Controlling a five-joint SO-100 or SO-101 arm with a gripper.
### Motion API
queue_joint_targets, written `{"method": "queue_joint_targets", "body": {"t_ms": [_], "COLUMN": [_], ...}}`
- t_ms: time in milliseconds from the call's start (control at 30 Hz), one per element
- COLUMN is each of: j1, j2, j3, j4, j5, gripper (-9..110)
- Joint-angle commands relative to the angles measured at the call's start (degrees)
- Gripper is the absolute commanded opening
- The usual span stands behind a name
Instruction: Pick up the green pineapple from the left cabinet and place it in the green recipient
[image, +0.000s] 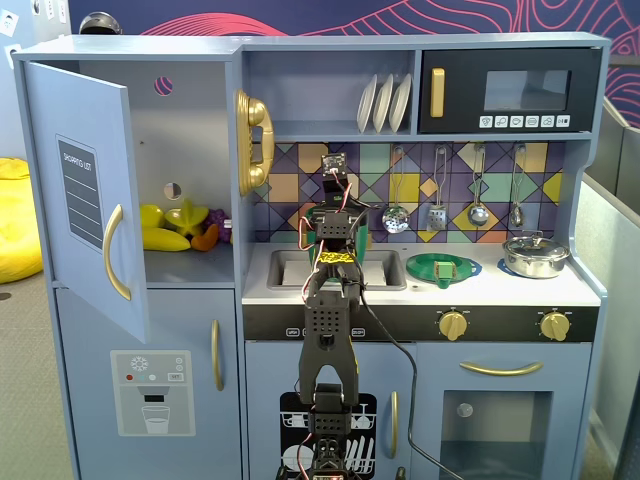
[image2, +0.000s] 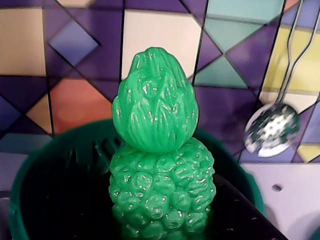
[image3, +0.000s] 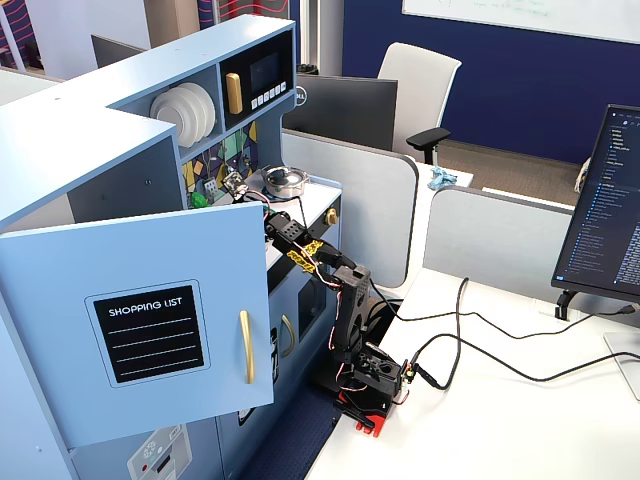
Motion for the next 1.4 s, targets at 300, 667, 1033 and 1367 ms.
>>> {"method": "queue_joint_targets", "body": {"t_ms": [300,667,1033,1367], "j1": [-0.1,0.6,0.7,-2.2], "j2": [3.2,21.6,59.1,83.4], "j3": [-4.2,9.1,51.8,91.8], "j4": [-0.3,-2.3,8.6,20.9], "j5": [4.7,1.1,-0.5,2.8], "gripper": [24,22,21,15]}}
